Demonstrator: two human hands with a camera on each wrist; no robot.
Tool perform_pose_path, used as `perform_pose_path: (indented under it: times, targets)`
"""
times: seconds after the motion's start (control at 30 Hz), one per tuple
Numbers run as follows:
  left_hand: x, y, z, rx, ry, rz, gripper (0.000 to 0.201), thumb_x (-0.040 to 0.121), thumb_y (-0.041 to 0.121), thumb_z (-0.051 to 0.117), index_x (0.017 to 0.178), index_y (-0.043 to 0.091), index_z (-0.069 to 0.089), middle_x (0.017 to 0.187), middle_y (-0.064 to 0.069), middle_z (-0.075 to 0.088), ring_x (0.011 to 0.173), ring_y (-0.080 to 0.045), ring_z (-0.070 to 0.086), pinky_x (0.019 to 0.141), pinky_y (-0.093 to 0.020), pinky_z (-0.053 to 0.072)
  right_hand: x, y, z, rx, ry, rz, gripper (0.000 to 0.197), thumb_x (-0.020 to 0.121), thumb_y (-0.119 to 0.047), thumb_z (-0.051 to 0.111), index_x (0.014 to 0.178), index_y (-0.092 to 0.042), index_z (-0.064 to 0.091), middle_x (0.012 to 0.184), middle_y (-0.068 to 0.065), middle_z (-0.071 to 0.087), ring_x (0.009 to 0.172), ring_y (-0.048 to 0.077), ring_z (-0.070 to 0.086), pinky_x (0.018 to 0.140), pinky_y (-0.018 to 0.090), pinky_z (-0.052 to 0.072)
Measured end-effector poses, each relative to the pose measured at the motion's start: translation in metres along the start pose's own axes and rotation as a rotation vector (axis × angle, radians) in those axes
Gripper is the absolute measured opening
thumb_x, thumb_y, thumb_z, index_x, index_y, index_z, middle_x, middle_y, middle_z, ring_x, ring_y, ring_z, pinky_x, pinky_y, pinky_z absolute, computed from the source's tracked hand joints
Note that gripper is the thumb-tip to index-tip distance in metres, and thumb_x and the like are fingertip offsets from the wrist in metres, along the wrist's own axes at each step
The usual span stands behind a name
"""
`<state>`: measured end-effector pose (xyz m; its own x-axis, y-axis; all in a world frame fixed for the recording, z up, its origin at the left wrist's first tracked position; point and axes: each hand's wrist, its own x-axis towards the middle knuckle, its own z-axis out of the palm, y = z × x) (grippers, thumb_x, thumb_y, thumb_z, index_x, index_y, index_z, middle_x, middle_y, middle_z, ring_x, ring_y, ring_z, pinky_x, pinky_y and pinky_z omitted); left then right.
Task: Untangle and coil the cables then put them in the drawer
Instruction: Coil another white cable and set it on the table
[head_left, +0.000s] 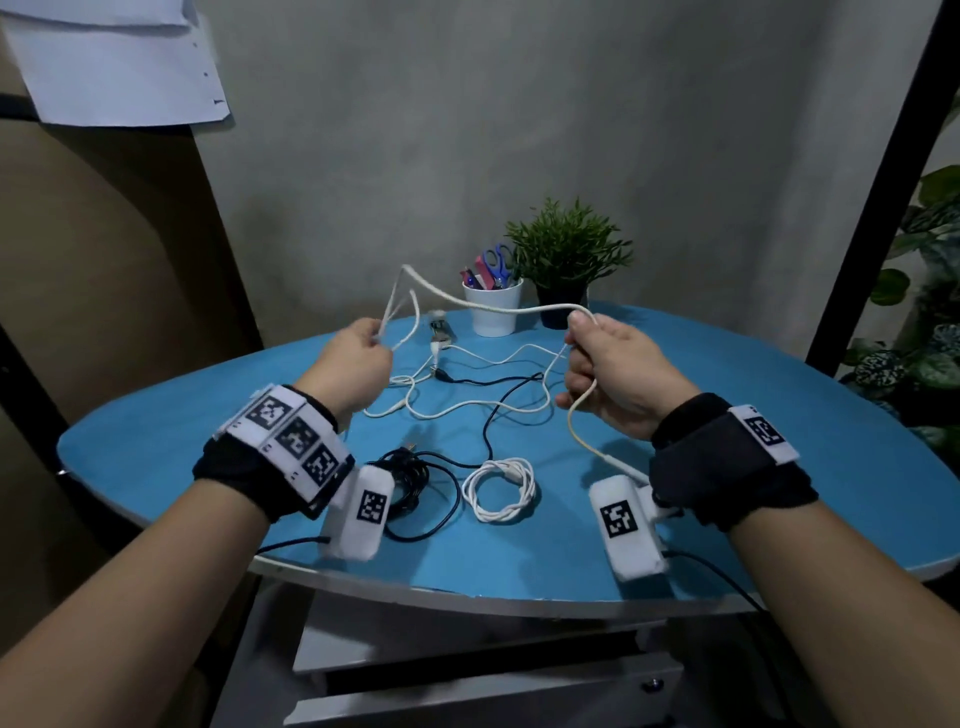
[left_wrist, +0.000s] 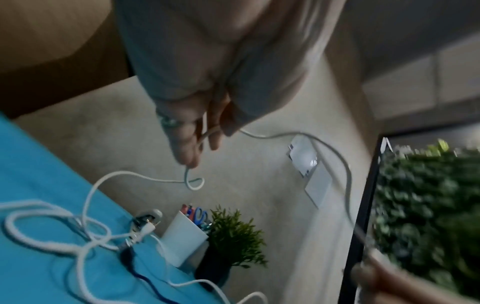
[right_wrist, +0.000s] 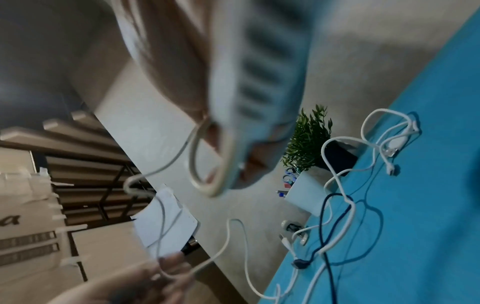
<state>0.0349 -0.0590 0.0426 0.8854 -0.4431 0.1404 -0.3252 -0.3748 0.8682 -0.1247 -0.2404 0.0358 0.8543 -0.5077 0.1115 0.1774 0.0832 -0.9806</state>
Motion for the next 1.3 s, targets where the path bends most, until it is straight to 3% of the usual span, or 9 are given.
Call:
perform_pose_path:
  times: [0.1,0.23,0.33,0.4,0.47,0.63,0.87,1.1,1.3]
  targets:
    - [-0.024,0.011,0.010,0.260,-0.053,0.242,0.082,0.079,0.013,0.048,0.149,0.025,0.005,0.154,-0.004,0.016,0.137,-0.027,0.029,0.103,-0.034,0.036,0.000,0.000,0.004,-0.089,-0.004,-0.073,0.027,0.102,-0.026,0.033,0.079,-0.017,0.043,0.049,-0.004,0.033,0.045,0.013,0.036,0.052,0.029,0.044]
    - [-0.056,0.029,0.032,0.474,0.023,0.710,0.095,0.073,0.031,0.058,0.146,0.036,-0.003,0.157,0.008,-0.006,0.144,-0.011,-0.011,0.114,-0.043,-0.015,-0.003,0.006,0.009,-0.302,-0.052,-0.183,0.026,0.102,-0.023,0.034,0.080,-0.018,0.048,0.058,0.001,0.046,0.054,0.017,0.047,0.055,0.028,0.041]
    - [-0.054,0.032,0.047,0.592,-0.049,0.644,0.072,0.089,0.043,0.053,0.147,0.030,0.013,0.153,0.000,0.025,0.145,-0.017,0.008,0.114,-0.048,-0.009,-0.009,0.005,0.013,-0.346,-0.108,-0.241,0.025,0.101,-0.022,0.036,0.081,-0.018,0.050,0.060,0.002,0.048,0.058,0.014,0.051,0.060,0.028,0.041]
    - [-0.050,0.033,0.050,0.476,-0.109,0.596,0.043,0.092,0.039,0.049,0.133,0.026,0.044,0.120,0.002,0.059,0.125,-0.019,0.046,0.112,-0.042,0.018,-0.011,0.003,0.015,-0.352,-0.125,-0.273,0.025,0.101,-0.021,0.037,0.081,-0.020,0.052,0.060,0.002,0.051,0.060,0.015,0.053,0.065,0.032,0.041]
    - [-0.048,0.035,0.051,0.334,-0.144,0.566,0.020,0.094,0.030,0.050,0.103,0.019,0.063,0.085,0.008,0.066,0.090,-0.017,0.061,0.083,-0.025,0.041,-0.012,0.000,0.015,-0.354,-0.122,-0.287,0.025,0.100,-0.020,0.038,0.080,-0.020,0.053,0.060,0.002,0.052,0.062,0.017,0.054,0.069,0.036,0.040]
    - [-0.041,0.038,0.040,0.012,-0.015,0.484,0.022,0.096,0.024,0.048,0.084,0.016,0.066,0.065,0.008,0.067,0.050,-0.003,0.054,0.055,-0.018,0.044,-0.015,0.006,0.010,-0.362,-0.105,-0.237,0.023,0.099,-0.020,0.043,0.078,-0.017,0.053,0.060,0.002,0.055,0.062,0.016,0.053,0.068,0.034,0.040]
    - [-0.029,0.035,0.029,-0.211,0.132,0.318,0.024,0.097,0.021,0.044,0.087,0.013,0.065,0.057,0.003,0.057,0.035,-0.004,0.048,0.046,-0.020,0.044,-0.021,0.018,0.010,-0.418,-0.190,-0.126,0.022,0.096,-0.004,0.044,0.082,-0.018,0.054,0.073,0.006,0.057,0.057,0.014,0.052,0.060,0.025,0.044]
    - [-0.024,0.018,0.030,0.525,-0.046,0.254,0.031,0.098,0.033,0.039,0.096,0.014,0.063,0.081,-0.009,0.066,0.074,-0.027,0.060,0.076,-0.036,0.050,-0.019,0.012,0.010,-0.007,-0.026,0.021,0.032,0.101,-0.028,0.036,0.072,-0.015,0.039,0.049,0.000,0.046,0.042,0.016,0.040,0.051,0.029,0.035]
    - [-0.042,0.011,0.044,0.881,-0.476,0.327,0.029,0.096,0.034,0.046,0.106,0.013,0.064,0.103,-0.009,0.065,0.095,-0.026,0.058,0.080,-0.029,0.044,-0.019,-0.005,0.008,0.507,-0.012,-0.023,0.035,0.099,-0.035,0.038,0.072,-0.014,0.046,0.080,0.011,0.072,0.077,0.021,0.071,0.065,0.028,0.058]
